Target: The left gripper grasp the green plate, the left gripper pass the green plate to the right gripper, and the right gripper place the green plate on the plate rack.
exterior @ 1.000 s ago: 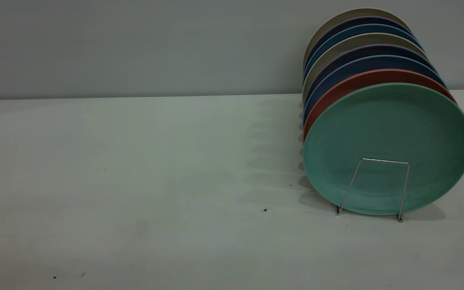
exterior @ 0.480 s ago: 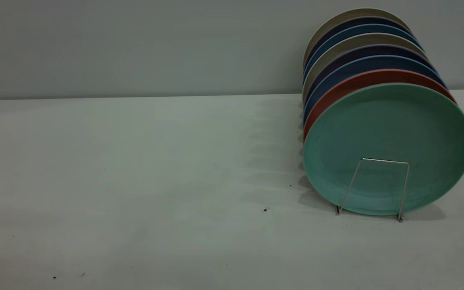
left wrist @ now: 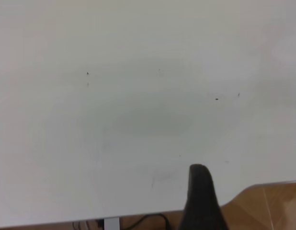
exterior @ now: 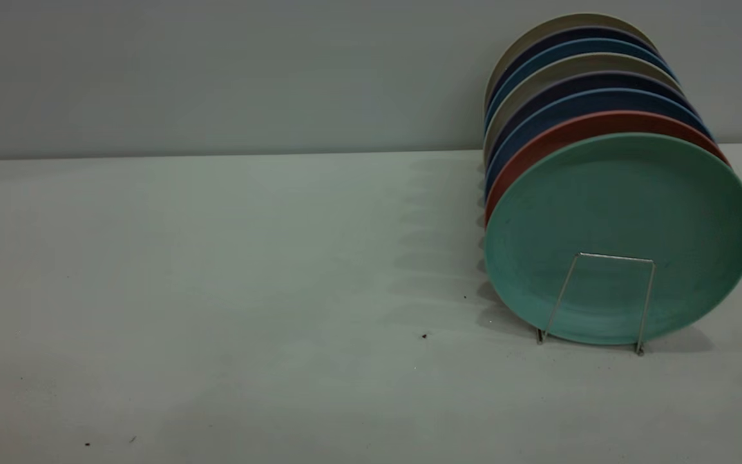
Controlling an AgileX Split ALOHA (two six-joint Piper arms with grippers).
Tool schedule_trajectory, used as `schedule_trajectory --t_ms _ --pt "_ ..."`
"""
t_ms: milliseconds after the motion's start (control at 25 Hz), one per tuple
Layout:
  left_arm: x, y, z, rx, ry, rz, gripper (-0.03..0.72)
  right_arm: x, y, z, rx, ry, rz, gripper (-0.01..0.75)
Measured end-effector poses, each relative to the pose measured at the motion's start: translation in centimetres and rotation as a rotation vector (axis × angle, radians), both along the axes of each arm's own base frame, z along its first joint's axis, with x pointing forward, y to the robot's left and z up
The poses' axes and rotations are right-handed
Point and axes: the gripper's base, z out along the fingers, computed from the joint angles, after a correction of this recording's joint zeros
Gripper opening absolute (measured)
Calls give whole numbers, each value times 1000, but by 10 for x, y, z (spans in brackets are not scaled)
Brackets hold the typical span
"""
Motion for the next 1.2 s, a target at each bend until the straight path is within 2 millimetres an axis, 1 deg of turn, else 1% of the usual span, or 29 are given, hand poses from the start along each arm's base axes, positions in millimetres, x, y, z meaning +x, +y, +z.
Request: schedule_trajectory --t_ms 80,160,360,1200 --pt "-1 0 0 0 -10 0 563 -9 -1 0 4 -63 -28 458" --pt "-4 0 0 -1 -26 0 563 -13 -1 -1 6 -85 -39 458" --pt "-11 0 -1 -2 -72 0 563 -14 0 -1 10 -84 -39 458" --pt "-11 0 -2 -2 -73 0 563 -14 0 -1 11 -84 -39 458"
